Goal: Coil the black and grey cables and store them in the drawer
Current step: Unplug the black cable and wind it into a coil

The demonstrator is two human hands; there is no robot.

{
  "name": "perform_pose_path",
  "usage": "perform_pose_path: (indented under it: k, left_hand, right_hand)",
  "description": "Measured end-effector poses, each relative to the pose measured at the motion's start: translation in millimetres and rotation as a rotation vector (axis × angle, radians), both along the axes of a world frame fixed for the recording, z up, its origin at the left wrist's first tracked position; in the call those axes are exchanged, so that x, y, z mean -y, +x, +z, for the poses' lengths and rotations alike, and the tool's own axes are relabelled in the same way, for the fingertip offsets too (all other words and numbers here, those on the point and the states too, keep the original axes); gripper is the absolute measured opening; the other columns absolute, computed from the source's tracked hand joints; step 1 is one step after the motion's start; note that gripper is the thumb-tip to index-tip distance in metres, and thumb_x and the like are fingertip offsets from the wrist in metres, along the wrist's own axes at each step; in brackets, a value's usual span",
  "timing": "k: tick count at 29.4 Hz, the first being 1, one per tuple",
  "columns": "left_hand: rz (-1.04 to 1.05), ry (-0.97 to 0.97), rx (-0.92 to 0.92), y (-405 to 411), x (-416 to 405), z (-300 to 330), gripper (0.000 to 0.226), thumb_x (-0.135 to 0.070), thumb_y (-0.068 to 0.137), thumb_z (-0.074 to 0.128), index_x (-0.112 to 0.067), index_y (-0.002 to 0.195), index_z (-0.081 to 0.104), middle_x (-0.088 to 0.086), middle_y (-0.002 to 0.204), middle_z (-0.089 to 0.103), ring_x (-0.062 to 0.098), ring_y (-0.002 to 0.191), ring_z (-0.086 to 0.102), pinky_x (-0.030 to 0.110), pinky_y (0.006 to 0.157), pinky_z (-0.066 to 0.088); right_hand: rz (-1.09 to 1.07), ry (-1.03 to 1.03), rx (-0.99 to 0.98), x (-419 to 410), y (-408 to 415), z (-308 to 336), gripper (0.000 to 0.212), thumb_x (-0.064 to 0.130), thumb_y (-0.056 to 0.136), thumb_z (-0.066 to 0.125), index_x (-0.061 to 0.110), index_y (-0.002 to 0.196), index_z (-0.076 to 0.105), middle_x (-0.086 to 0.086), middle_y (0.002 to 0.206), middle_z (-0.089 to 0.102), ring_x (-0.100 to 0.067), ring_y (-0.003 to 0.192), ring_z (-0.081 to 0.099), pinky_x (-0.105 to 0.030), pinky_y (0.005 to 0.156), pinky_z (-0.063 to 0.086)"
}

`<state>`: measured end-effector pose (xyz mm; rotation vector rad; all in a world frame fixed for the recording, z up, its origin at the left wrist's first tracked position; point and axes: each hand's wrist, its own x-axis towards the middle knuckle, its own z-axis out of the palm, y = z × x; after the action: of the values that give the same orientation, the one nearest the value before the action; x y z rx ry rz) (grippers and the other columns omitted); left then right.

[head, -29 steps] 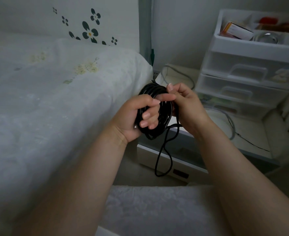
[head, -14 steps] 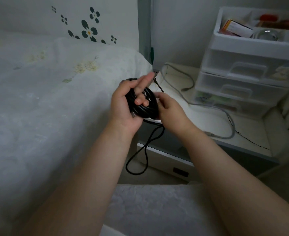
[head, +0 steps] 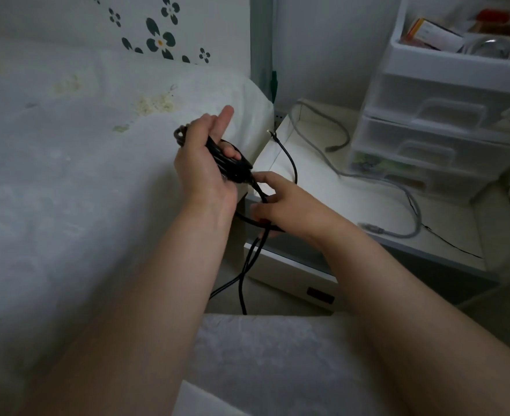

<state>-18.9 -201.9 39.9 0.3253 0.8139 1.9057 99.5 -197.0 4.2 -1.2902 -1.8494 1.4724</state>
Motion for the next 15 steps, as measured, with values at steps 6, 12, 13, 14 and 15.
perform_pose_path:
  k: [6, 12, 13, 14, 15]
  left_hand:
    - [0.103, 0.031, -0.081, -9.8, -6.8, -1.1, 0.02, -0.025, 0.095, 0.055, -0.006, 0.099, 0.055, 0.005, 0.092, 0.075, 0.008, 0.041, 0.042, 0.02, 0.045, 0.038]
    - [0.235, 0.017, -0.183, -6.5, -10.6, -1.4, 0.032, -0.033, 0.094, 0.058, -0.002, 0.098, 0.057, -0.002, 0.054, 0.049, 0.013, 0.042, 0.044, 0.025, 0.046, 0.04]
    - [0.244, 0.014, -0.233, -4.1, -10.4, -2.3, 0.03, -0.033, 0.094, 0.058, -0.004, 0.091, 0.057, -0.002, 0.052, 0.048, 0.013, 0.042, 0.044, 0.026, 0.047, 0.04]
    - [0.258, 0.018, -0.294, -1.4, -9.9, -3.5, 0.029, -0.033, 0.094, 0.058, -0.008, 0.081, 0.057, -0.003, 0.05, 0.048, 0.014, 0.042, 0.044, 0.028, 0.049, 0.04]
    - [0.275, 0.022, -0.366, 0.4, -9.8, -4.7, 0.03, -0.033, 0.095, 0.057, -0.012, 0.073, 0.055, -0.003, 0.048, 0.048, 0.014, 0.042, 0.044, 0.029, 0.05, 0.041]
  right_hand:
    - [0.22, -0.045, -0.089, 3.3, -5.2, -9.8, 0.064, 0.006, 0.089, 0.061, 0.029, 0.141, 0.031, 0.006, 0.093, 0.071, -0.006, 0.092, 0.066, -0.019, 0.086, 0.05]
    - [0.184, 0.144, 0.109, 6.1, -17.1, -8.1, 0.054, 0.007, 0.095, 0.047, 0.025, 0.143, 0.029, 0.003, 0.086, 0.059, -0.001, 0.065, 0.052, -0.013, 0.058, 0.04]
    - [0.182, 0.175, 0.205, 7.9, -20.4, -7.1, 0.046, 0.01, 0.096, 0.045, 0.019, 0.139, 0.032, -0.003, 0.095, 0.061, -0.006, 0.07, 0.053, -0.017, 0.058, 0.041]
    - [0.193, 0.183, 0.28, 9.6, -22.6, -7.6, 0.039, 0.012, 0.096, 0.044, 0.013, 0.134, 0.035, -0.009, 0.102, 0.061, -0.014, 0.077, 0.057, -0.022, 0.062, 0.045]
    - [0.216, 0.178, 0.337, 11.5, -24.0, -9.4, 0.032, 0.013, 0.097, 0.044, 0.009, 0.128, 0.038, -0.013, 0.108, 0.061, -0.02, 0.085, 0.059, -0.027, 0.068, 0.048]
